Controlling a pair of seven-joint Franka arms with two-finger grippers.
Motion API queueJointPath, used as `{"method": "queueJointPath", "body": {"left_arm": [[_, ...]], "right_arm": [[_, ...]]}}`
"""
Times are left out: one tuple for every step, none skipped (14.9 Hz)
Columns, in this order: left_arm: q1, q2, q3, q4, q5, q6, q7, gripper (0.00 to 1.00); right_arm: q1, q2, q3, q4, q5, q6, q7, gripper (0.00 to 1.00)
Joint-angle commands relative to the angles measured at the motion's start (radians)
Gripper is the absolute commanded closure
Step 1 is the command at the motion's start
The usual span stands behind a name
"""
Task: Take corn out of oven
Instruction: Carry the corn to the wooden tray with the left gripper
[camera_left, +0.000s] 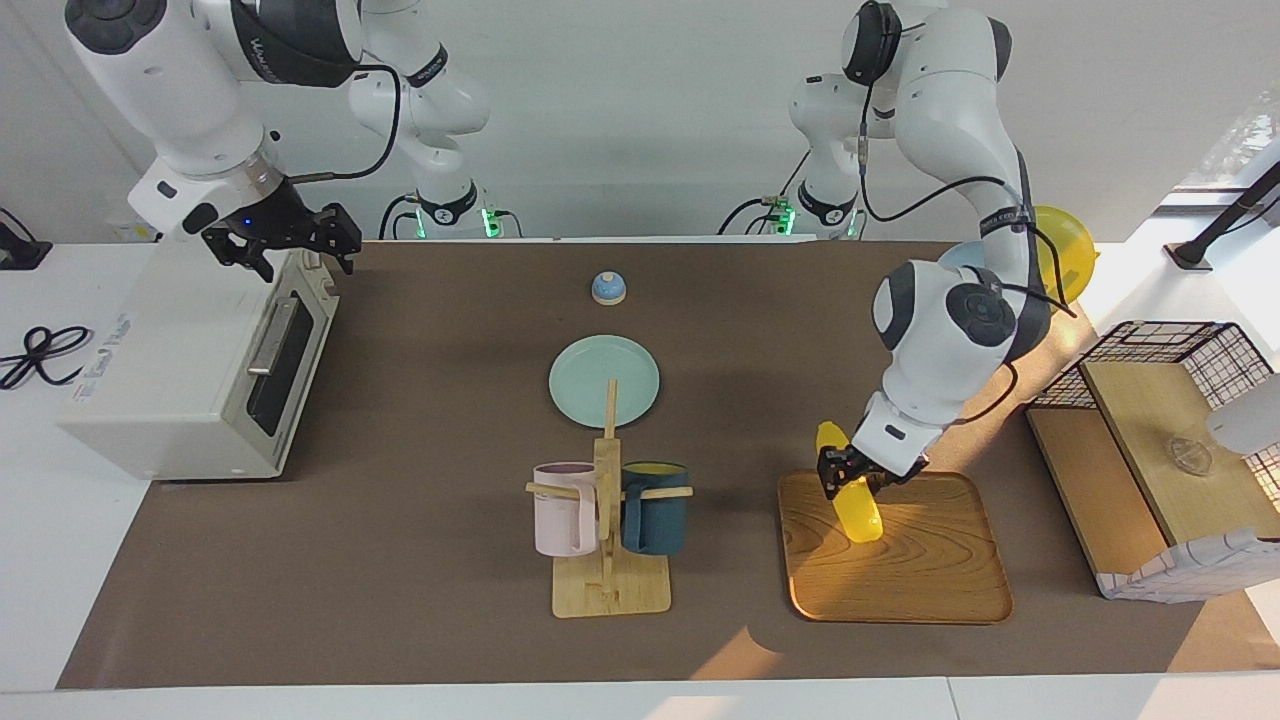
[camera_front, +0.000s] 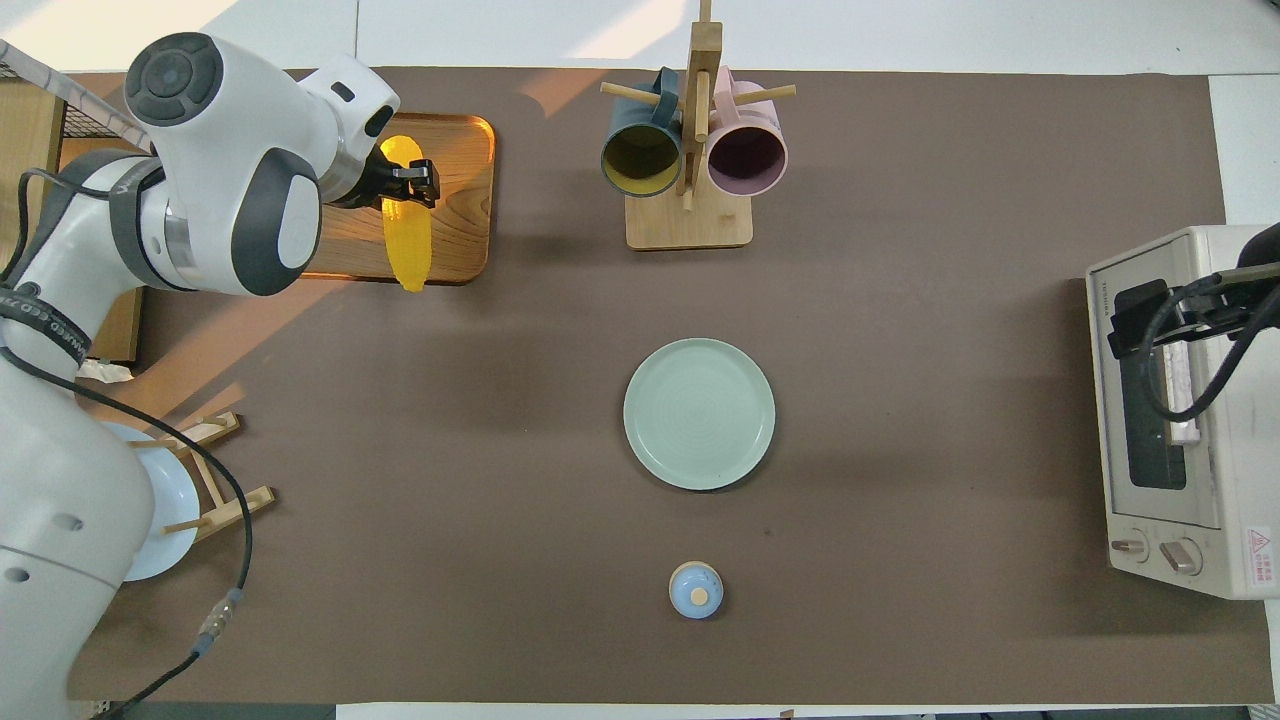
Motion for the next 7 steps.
{"method": "queueJointPath", "body": {"left_arm": [[0.039,0.081,-0.01,0.063,0.006,0.093,0.058,1.0],[0.056,0.084,-0.01,0.05,0.006,0.105,0.078,1.0],[0.061,0.085,-0.01,0.052,0.006,0.104,0.084,1.0],[0.061,0.085,-0.01,0.05,0.006,0.107,0.084,1.0],[0.059,0.085,-0.01,0.047,0.014,0.112,0.092,1.0],[0.059,0.083,-0.01,0.046,0.047,0.109,0.102,1.0],[0.059,0.083,-0.01,0.046,0.086,0.102,0.118,0.64]], "right_arm": [[-0.007,0.003,-0.001,0.015,0.029,-0.012,0.0,0.0],[-0.005,0.003,-0.001,0.015,0.029,-0.007,0.0,0.0],[-0.007,0.002,-0.001,0.014,0.029,-0.007,0.0,0.0],[-0.007,0.002,-0.001,0.014,0.029,-0.007,0.0,0.0],[-0.007,0.003,-0.001,0.015,0.029,-0.007,0.0,0.0],[-0.007,0.002,-0.001,0.014,0.029,-0.005,0.0,0.0],[-0.007,0.002,-0.001,0.012,0.029,-0.007,0.0,0.0]]}}
